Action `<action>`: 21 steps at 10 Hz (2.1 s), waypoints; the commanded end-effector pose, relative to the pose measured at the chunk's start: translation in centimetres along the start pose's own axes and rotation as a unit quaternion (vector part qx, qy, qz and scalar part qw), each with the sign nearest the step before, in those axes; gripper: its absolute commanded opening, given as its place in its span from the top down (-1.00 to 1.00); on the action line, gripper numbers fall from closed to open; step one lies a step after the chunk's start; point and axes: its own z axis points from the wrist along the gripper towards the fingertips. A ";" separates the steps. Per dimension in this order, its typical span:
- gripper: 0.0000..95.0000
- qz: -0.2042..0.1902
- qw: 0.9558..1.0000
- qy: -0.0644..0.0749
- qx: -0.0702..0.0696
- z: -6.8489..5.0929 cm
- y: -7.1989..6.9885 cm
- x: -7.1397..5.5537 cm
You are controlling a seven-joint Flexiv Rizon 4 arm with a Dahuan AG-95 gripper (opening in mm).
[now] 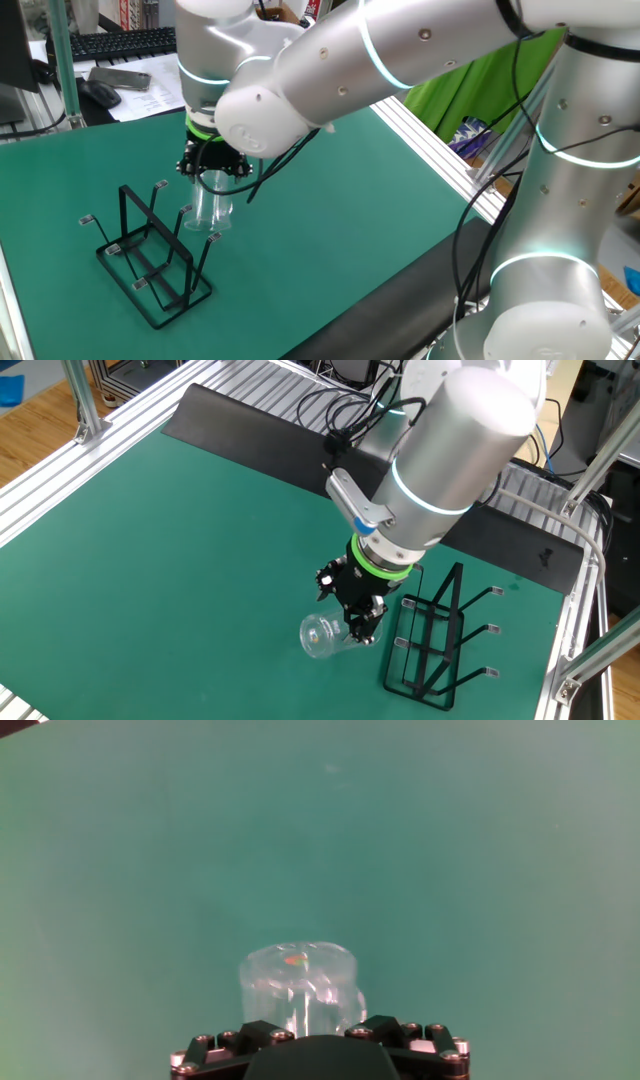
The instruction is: Take the cup off the cup rack
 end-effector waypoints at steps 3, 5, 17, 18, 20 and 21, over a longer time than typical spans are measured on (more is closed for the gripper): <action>-0.60 0.005 1.000 -0.004 -0.004 0.7 0.5 0.0; -0.60 0.007 1.000 -0.003 -0.005 0.8 0.6 0.1; 0.60 -0.021 0.997 0.070 -0.031 0.4 0.5 -0.8; 0.60 -0.025 0.997 0.071 -0.031 0.4 0.4 -1.2; 1.00 -0.031 0.996 0.071 -0.033 0.4 -0.2 -1.8; 1.00 -0.038 0.996 0.069 -0.032 0.6 -0.5 -2.1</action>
